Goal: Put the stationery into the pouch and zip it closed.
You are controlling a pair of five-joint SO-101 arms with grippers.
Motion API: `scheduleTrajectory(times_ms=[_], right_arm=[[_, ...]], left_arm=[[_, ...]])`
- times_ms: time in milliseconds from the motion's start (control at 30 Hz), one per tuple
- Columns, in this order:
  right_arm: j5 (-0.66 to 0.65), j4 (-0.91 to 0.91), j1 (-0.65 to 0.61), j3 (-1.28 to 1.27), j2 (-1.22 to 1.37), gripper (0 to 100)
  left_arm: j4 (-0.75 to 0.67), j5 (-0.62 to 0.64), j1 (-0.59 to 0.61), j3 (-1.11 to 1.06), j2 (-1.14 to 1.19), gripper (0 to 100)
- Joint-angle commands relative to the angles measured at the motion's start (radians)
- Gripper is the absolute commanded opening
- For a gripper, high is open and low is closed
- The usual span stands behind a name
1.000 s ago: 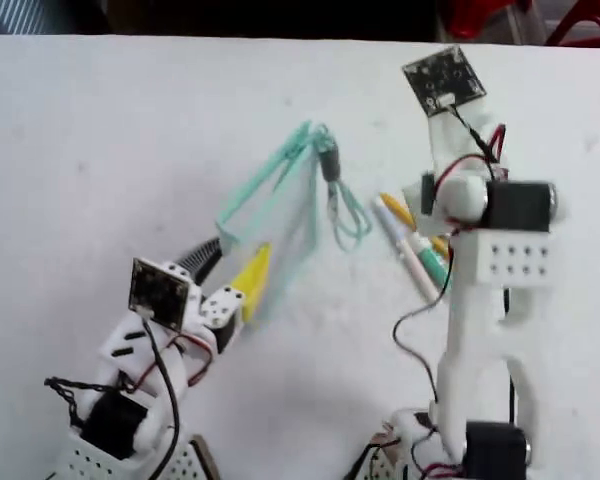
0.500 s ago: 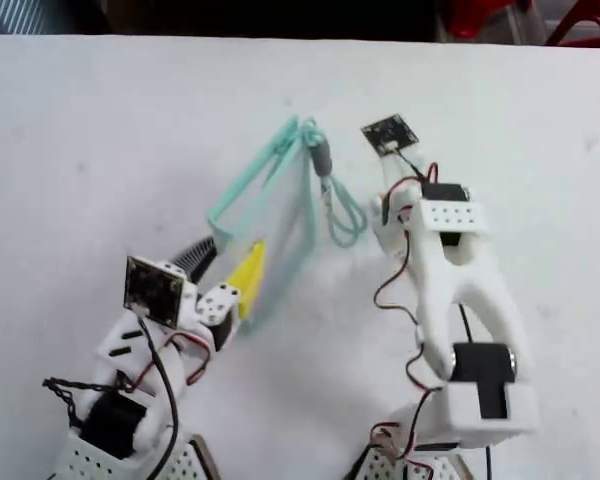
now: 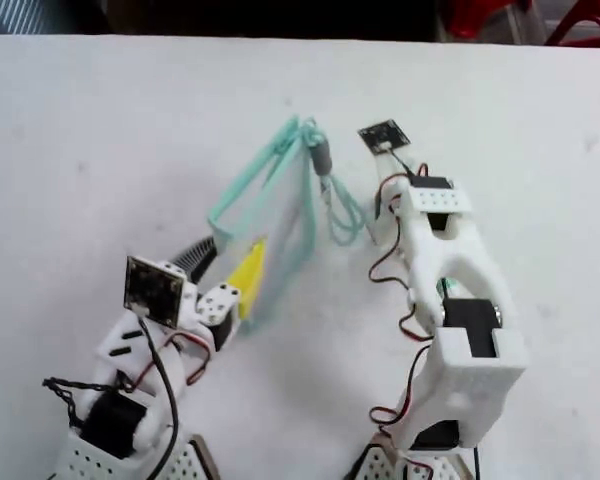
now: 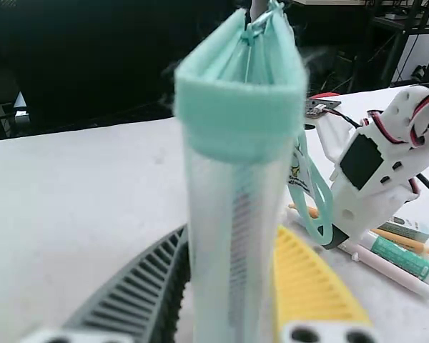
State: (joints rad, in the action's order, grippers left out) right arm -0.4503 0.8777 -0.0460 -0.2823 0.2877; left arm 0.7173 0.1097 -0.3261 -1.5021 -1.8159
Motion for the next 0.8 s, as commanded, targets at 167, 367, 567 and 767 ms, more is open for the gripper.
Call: scheduleTrajectory(times_ms=[167, 367, 567, 767], right_arm=[[0.006, -0.015, -0.002, 0.038, 0.015, 1.5], [0.006, 0.002, -0.002, 0.041, 0.025, 3.8], [0.006, 0.002, -0.002, 0.041, 0.025, 4.3], [0.006, 0.004, -0.004, 0.041, 0.027, 3.6]], left_arm=[[-0.002, 0.009, 0.001, 0.017, -0.007, 17], [0.012, 0.009, -0.002, 0.017, -0.007, 17], [0.012, 0.012, -0.002, 0.017, -0.007, 17], [0.009, 0.011, -0.002, 0.017, -0.007, 17]])
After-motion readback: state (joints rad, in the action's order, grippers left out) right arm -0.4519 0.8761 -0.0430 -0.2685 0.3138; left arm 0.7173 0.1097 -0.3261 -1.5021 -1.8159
